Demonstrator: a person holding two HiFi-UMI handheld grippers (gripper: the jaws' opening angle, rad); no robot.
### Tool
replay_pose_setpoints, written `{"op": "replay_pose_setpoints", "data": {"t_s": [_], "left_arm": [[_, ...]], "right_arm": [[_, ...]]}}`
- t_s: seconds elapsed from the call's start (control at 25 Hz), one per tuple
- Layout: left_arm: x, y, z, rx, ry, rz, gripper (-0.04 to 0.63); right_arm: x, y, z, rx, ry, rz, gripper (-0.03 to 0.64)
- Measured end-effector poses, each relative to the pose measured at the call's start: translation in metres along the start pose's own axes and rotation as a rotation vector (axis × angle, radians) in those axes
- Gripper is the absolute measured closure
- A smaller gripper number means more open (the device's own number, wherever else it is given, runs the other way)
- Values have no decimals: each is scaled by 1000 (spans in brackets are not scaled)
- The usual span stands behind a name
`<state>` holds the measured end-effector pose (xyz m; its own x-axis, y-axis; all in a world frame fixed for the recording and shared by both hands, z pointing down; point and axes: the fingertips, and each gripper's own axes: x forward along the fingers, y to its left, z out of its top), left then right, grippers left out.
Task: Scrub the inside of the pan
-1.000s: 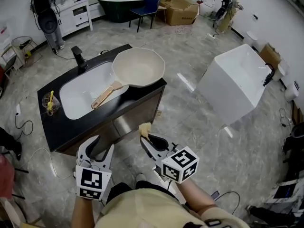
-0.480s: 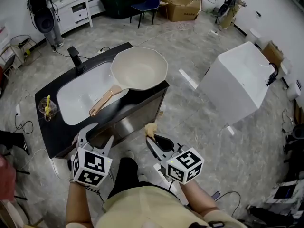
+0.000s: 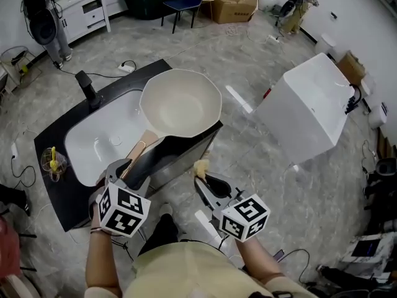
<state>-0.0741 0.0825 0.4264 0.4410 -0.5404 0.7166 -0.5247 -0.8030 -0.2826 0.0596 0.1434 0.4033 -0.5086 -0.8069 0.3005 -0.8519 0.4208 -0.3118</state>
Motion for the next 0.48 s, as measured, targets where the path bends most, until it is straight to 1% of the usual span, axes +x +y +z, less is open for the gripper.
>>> {"op": "replay_pose_setpoints", "data": {"t_s": [0.12,0.32,0.48], "left_arm": [[18,14,5,-11,14,-39,357],[44,33,11,-78,50,-116,357],[62,43,9,-82,88,-189,357]], "right_arm": [[19,-6,8,-7,11,-11,555],[45,-19,19,-13,27,-31,555],[73,-24,26,-9,29,-49,555]]}}
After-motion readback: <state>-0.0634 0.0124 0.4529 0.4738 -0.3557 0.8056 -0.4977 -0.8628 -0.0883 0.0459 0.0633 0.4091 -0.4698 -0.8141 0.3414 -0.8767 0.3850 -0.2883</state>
